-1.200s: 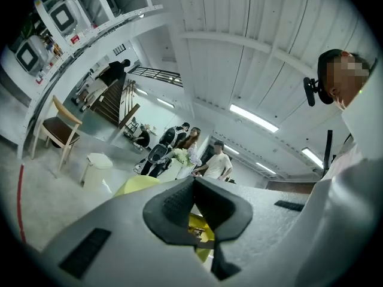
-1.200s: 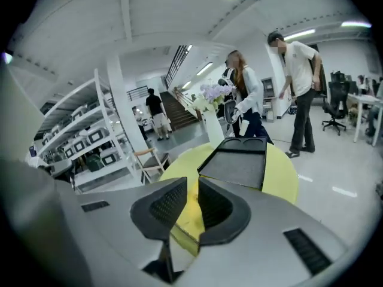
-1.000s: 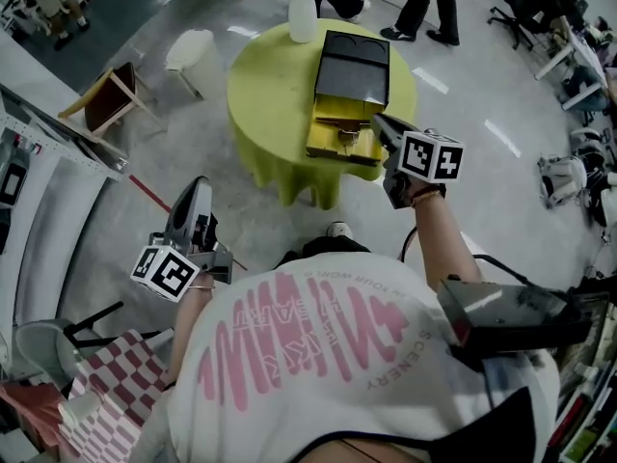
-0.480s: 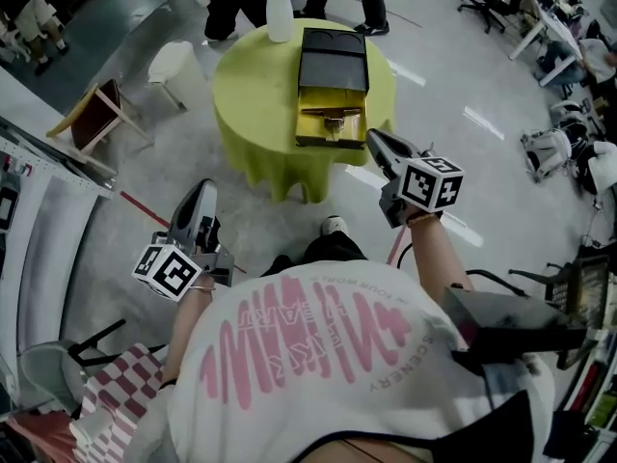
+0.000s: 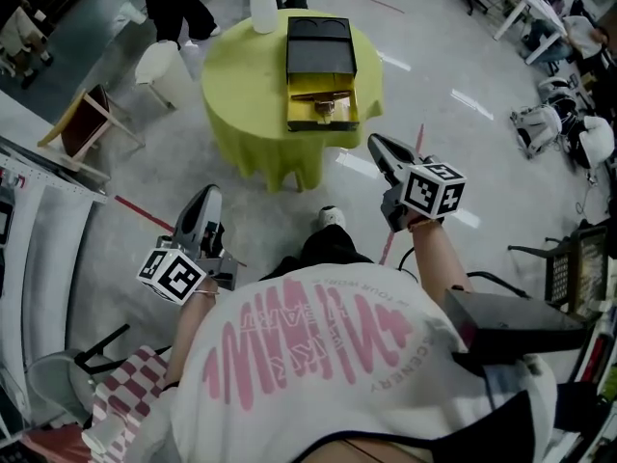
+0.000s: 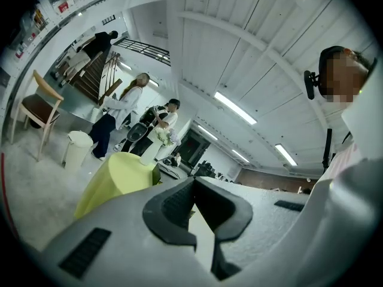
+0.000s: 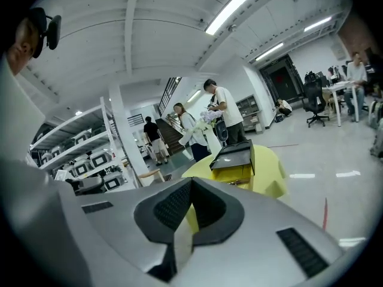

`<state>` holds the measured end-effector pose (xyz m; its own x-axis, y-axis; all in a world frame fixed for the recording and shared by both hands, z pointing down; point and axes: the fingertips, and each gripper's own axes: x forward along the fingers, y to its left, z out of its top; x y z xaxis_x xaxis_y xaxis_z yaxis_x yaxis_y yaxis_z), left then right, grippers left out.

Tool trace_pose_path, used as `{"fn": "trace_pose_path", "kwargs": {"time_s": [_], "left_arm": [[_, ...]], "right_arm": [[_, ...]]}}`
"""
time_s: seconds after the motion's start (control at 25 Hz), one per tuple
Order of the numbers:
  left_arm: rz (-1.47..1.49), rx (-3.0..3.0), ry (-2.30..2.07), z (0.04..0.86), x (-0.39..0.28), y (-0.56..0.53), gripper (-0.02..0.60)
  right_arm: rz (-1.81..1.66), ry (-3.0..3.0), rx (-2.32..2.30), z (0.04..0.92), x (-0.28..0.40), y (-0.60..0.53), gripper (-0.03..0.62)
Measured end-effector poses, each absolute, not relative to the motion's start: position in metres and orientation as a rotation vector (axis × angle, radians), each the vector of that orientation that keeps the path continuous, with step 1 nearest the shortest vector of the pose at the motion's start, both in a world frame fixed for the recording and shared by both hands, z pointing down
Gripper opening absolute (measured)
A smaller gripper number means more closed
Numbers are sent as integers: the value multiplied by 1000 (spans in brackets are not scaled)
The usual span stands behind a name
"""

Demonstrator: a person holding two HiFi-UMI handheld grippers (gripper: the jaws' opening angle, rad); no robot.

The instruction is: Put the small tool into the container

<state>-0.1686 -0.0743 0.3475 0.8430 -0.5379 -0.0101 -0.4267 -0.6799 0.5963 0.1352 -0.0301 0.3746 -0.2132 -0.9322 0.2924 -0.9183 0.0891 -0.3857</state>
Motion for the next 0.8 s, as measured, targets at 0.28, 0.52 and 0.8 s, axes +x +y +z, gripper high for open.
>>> {"fn": "trace_pose_path", "kwargs": {"time_s": [0.28,0.52,0.8], "left_arm": [[-220,2409,-677,359,-173,-65,8],[-234,2410,-680,360,-176,-62,8],[-236,2408,-665,364,-172,-60,8]], "right_arm": [[-791,2283,-1973,382,128,-9,5],[-770,2272,-1973,382,123,-1,5],[-742,2260,-1987,378,127,5,5]]}}
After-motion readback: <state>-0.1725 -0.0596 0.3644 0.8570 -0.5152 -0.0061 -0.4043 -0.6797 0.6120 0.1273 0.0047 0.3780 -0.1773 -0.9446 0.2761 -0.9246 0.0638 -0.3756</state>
